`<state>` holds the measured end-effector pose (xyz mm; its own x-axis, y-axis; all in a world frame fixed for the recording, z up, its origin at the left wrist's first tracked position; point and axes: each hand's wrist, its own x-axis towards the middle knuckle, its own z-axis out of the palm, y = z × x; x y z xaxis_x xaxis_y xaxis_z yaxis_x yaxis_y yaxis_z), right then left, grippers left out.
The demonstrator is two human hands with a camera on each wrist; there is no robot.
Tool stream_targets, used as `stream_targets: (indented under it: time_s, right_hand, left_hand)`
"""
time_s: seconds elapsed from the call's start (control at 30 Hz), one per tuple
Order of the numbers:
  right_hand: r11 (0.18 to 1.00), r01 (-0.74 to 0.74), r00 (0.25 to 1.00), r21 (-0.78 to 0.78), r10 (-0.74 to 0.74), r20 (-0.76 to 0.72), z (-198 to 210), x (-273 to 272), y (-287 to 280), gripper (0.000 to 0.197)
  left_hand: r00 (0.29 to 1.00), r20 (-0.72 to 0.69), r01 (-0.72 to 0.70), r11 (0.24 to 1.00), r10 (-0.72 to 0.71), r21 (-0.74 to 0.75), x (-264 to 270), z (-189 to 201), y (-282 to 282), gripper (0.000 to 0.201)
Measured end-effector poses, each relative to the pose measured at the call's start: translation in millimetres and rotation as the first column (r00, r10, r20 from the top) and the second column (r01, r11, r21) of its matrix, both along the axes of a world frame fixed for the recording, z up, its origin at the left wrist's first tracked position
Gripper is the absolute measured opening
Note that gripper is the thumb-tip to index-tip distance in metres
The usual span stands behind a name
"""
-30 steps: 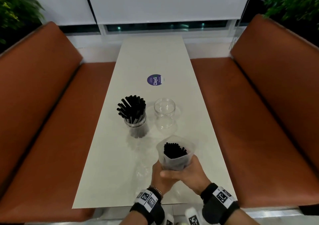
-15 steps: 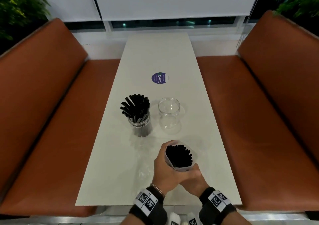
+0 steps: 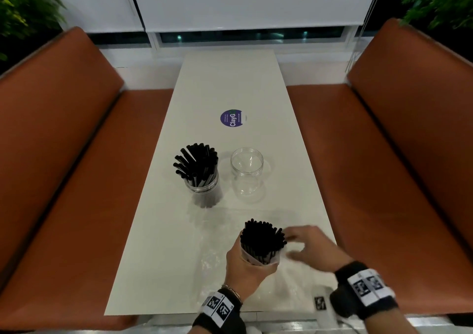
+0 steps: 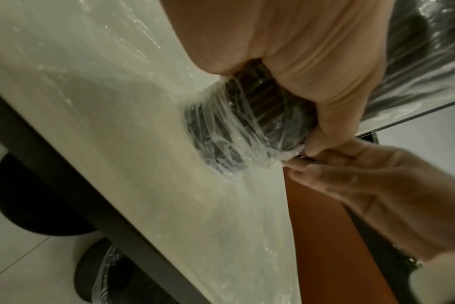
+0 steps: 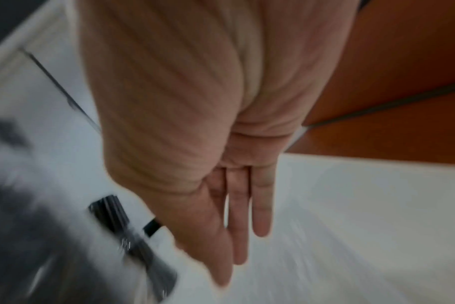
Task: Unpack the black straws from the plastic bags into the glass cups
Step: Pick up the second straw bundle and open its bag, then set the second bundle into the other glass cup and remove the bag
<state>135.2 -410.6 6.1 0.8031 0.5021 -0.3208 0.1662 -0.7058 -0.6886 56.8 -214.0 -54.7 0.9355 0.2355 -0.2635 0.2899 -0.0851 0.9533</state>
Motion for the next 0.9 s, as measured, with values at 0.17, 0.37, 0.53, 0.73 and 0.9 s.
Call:
stream_targets:
  time_s: [0.17,0.37,0.53,0.73,0.9]
  right_hand:
    - [0.981,0.183,0.919,0.063,-0.193,0.342,45.5,68.5,22.0,0.030]
    - [0.991,0.028,0.875,-0.131,0.040,0.483,32.6,124.7,89.1,0.043]
    - [0.981,0.051,0.880,-0.185,0.043,0.472,22.4,129.2,97.9,0.011]
    - [0.958,0.018,0.893,-0.286,0.113,0.436,27.2,90.3,66.8,0.011]
    - [0.955,0.056,0.910,-0.292,0.071,0.408,39.8,55.1,46.5,0.025]
  left_hand:
    - [0.999,-0.030,0.023,1.000,-0.023,-0.011,-0.9,-8.2,1.5,0.062]
    - [0.999,-0.045,0.031,0.999,-0.030,0.026,-0.1,-6.8,3.2,0.062]
    - [0.996,-0.078,0.056,0.998,-0.053,0.036,0.4,7.9,6.0,0.056]
    - [1.000,0.013,0.020,0.993,-0.022,0.120,-4.9,57.0,27.4,0.055]
    - [0.996,-0.053,0.094,0.883,-0.079,0.459,14.3,108.2,65.9,0.050]
